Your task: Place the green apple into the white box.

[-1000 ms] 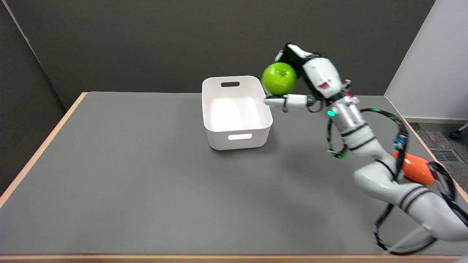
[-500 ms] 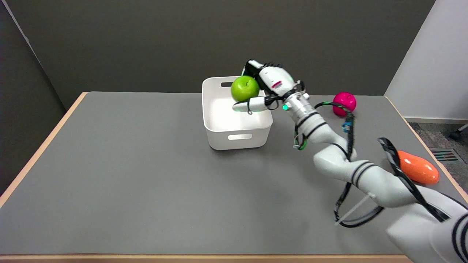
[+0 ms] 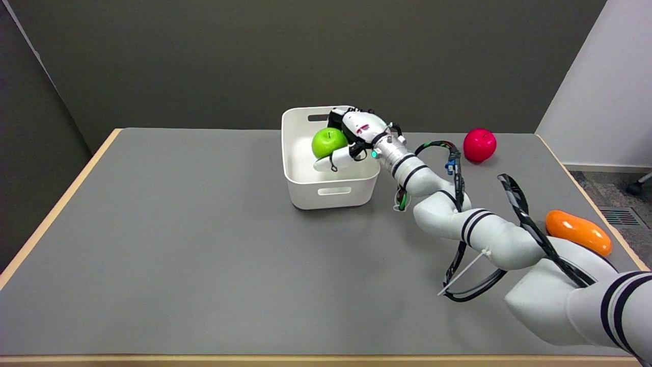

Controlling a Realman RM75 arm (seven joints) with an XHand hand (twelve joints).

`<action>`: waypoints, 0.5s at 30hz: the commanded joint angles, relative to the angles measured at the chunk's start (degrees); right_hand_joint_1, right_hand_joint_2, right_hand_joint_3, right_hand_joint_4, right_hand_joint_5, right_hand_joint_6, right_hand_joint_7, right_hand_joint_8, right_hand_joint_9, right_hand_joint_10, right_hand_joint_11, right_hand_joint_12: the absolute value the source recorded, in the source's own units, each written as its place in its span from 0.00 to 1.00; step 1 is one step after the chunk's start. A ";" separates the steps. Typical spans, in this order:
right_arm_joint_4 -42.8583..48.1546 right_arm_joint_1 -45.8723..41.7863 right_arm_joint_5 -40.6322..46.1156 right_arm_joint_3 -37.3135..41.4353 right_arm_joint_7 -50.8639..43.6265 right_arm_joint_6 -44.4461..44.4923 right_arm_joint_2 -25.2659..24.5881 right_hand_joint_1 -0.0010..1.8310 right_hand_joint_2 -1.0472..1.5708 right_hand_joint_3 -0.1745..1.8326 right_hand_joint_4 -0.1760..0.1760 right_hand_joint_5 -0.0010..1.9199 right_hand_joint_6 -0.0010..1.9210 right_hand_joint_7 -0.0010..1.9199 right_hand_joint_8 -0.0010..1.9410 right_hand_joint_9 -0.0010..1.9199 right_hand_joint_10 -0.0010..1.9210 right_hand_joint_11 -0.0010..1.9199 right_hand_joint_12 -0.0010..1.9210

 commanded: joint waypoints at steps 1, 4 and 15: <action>4.73 -1.81 1.21 1.05 -0.15 -4.35 -0.03 0.31 0.66 0.58 0.57 0.09 0.22 0.14 0.24 0.10 0.40 0.04 0.65; 9.04 -3.33 0.90 1.33 -0.37 -4.33 0.87 0.29 0.64 0.57 0.60 0.07 0.21 0.06 0.17 0.02 0.29 0.01 0.57; 24.13 -10.60 1.06 5.89 -2.52 0.49 3.98 0.26 0.64 0.55 0.57 0.05 0.20 0.00 0.06 0.00 0.06 0.00 0.42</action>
